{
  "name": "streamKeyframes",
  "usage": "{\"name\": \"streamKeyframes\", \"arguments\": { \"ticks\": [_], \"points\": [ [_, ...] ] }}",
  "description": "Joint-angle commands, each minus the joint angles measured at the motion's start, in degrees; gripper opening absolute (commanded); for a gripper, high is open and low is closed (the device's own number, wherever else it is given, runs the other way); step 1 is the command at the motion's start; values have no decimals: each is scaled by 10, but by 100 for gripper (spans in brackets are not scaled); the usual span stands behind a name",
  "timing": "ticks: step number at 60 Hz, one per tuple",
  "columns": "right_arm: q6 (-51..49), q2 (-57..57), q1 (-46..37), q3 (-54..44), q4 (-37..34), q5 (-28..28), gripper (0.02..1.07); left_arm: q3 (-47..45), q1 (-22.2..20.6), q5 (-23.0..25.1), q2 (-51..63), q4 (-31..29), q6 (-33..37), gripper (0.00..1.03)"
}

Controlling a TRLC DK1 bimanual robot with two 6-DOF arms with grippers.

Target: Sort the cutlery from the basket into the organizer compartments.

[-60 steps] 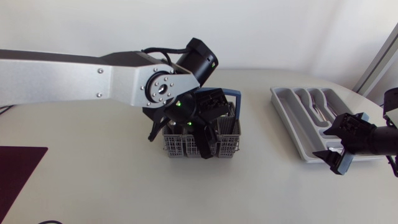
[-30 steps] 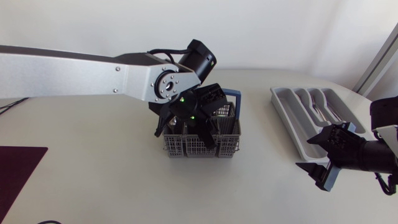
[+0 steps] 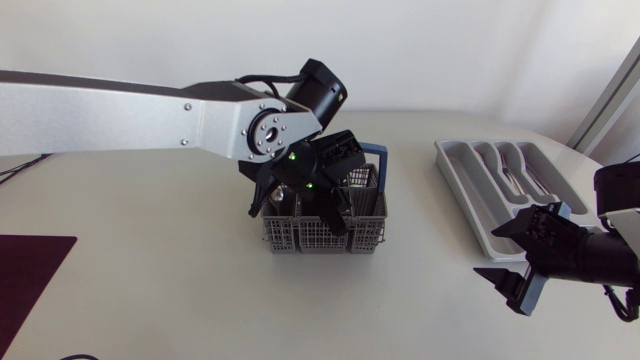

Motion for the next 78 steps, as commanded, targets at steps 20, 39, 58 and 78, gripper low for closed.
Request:
{"name": "streamKeyframes", "arguments": {
  "ticks": [20,39,58,78],
  "points": [
    [11,-7,4,-18,-7,-1,97,11,-1,13,15,-2,-2,34],
    [9,-9,4,-22,-7,-1,97,7,-2,13,15,-3,-2,34],
    [10,-21,6,-26,-13,-1,97,-7,-10,11,19,-3,-1,34],
    [10,-33,6,-29,-20,-1,97,-41,-34,-36,6,18,2,33]
  ]
}}
